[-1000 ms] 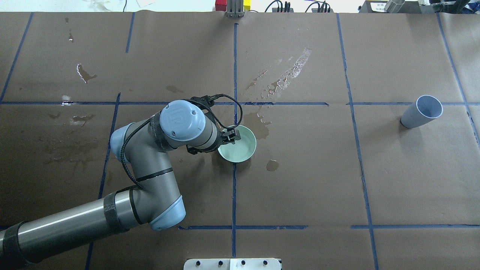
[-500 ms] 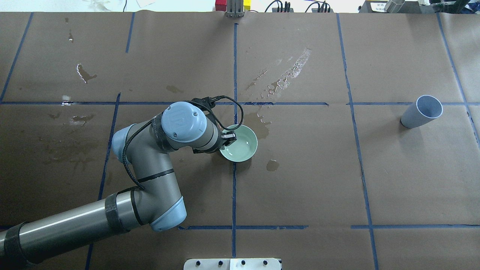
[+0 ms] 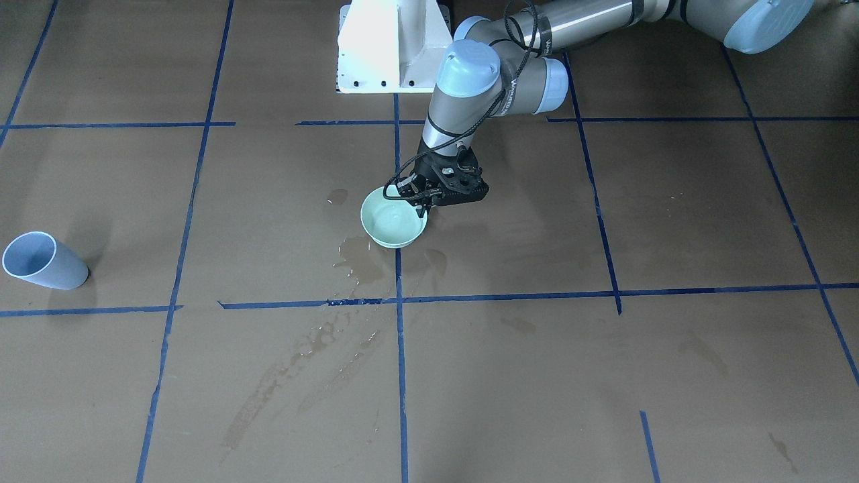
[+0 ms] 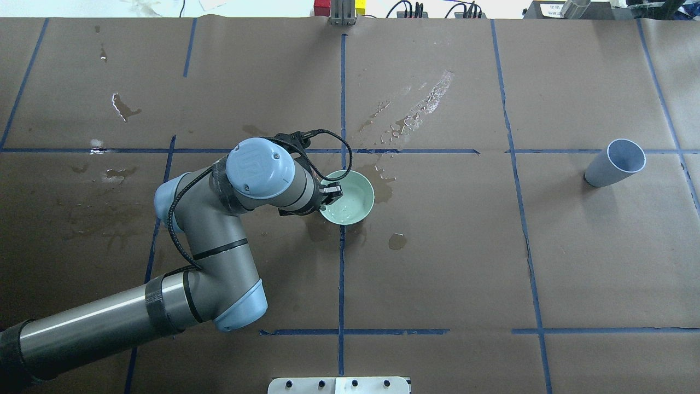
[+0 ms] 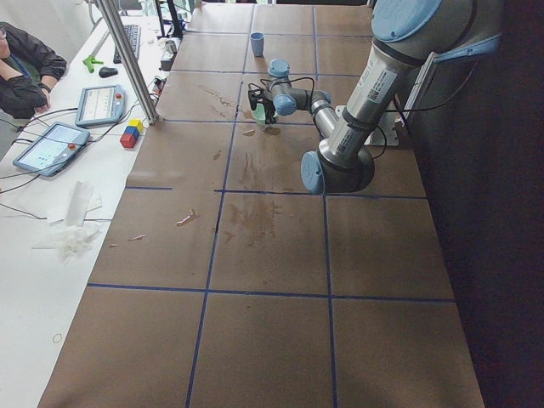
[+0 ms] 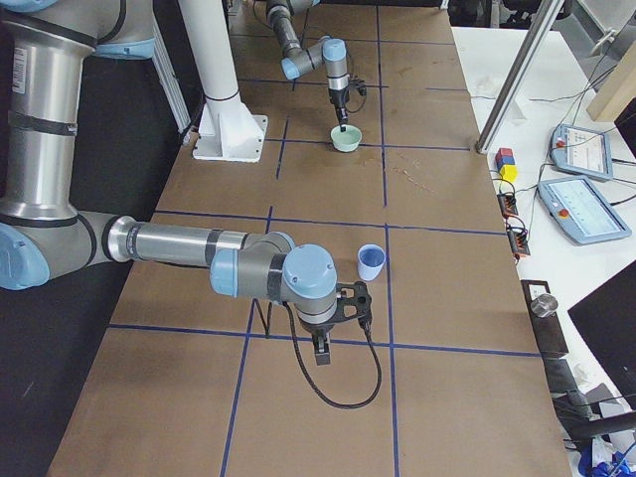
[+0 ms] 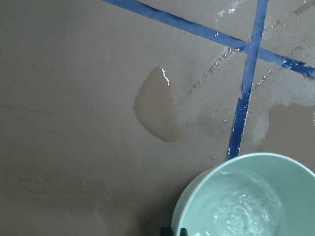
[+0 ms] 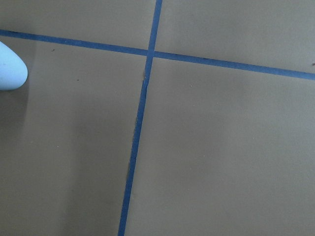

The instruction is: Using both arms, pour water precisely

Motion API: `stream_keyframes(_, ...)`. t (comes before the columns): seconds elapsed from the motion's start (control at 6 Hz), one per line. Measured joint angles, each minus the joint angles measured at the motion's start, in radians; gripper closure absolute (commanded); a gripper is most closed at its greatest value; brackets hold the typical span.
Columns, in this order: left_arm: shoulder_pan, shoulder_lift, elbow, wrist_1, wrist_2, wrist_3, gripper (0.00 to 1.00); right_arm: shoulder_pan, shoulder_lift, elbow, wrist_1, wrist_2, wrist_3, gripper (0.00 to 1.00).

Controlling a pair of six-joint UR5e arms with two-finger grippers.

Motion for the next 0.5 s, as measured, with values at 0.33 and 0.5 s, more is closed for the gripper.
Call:
stream_keyframes(0.33, -0.038, 0.092, -0.126, 0.003, -0.014, 0.064, 1.0, 0.0, 0.0, -0.001, 0.003, 0.001, 0.0, 0.0)
stream_keyframes(0.5, -0.078, 0.159, -0.191, 0.002, -0.06, 0.126, 1.0, 0.0, -0.002, -0.001, 0.003, 0.001, 0.0, 0.0)
